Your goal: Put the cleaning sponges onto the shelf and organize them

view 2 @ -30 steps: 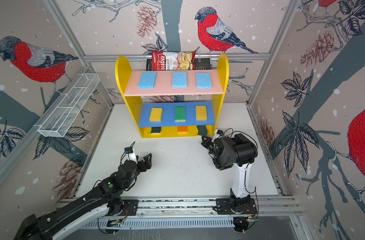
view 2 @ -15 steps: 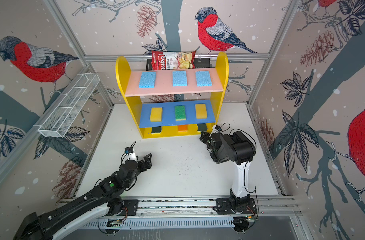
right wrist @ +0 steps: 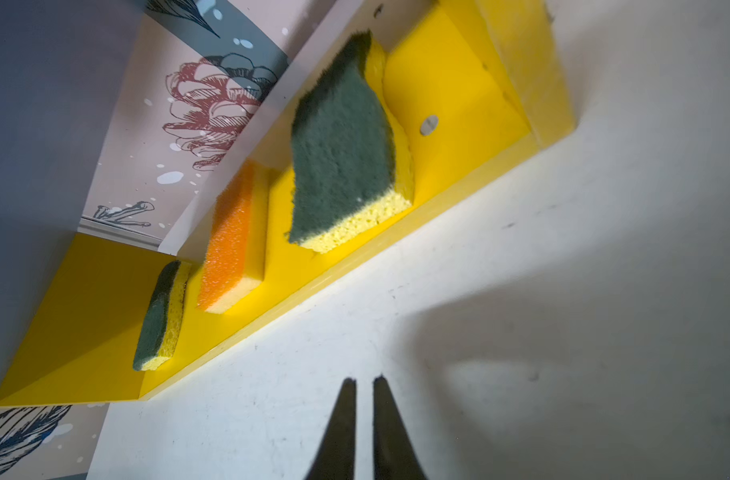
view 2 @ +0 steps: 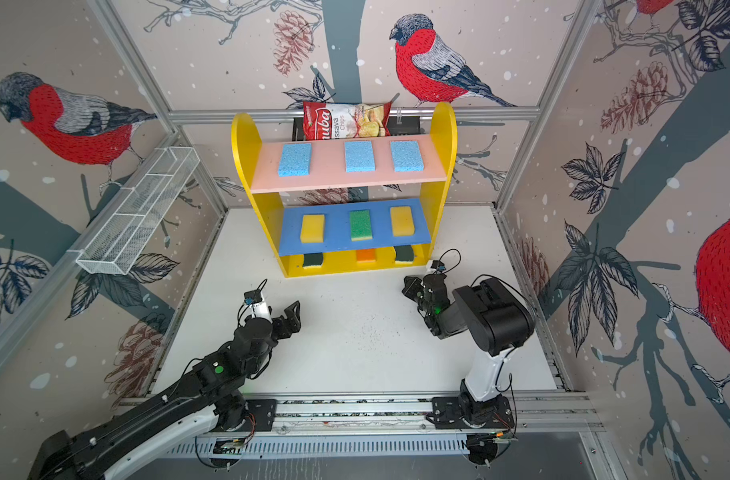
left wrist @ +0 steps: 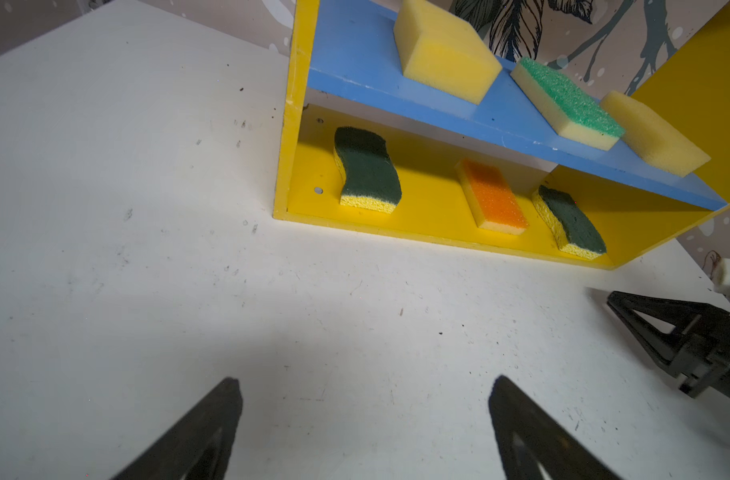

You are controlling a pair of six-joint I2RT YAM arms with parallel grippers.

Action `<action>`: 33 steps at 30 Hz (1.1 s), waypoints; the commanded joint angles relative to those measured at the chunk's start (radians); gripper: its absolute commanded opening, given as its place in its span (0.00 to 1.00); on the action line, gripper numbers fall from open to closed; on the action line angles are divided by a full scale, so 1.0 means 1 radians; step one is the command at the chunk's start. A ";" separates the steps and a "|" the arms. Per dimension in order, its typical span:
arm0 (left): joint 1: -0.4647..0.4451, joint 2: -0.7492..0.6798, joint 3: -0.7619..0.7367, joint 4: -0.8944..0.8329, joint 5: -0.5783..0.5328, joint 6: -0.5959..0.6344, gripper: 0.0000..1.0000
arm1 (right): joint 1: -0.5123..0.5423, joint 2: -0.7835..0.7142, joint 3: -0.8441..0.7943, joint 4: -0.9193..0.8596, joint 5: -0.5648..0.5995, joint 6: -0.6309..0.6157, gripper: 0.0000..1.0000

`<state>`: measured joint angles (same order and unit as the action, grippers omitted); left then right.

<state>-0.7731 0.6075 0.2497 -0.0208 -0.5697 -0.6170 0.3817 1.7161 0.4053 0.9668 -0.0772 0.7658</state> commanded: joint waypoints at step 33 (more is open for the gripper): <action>0.725 0.859 -0.033 1.283 0.293 0.581 0.96 | -0.476 -0.345 -0.113 -0.026 0.278 -0.507 1.00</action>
<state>-0.0612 1.4349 0.2230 1.1034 -0.3294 -0.0525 -0.0982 1.3529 0.2909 0.8062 0.2016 0.3084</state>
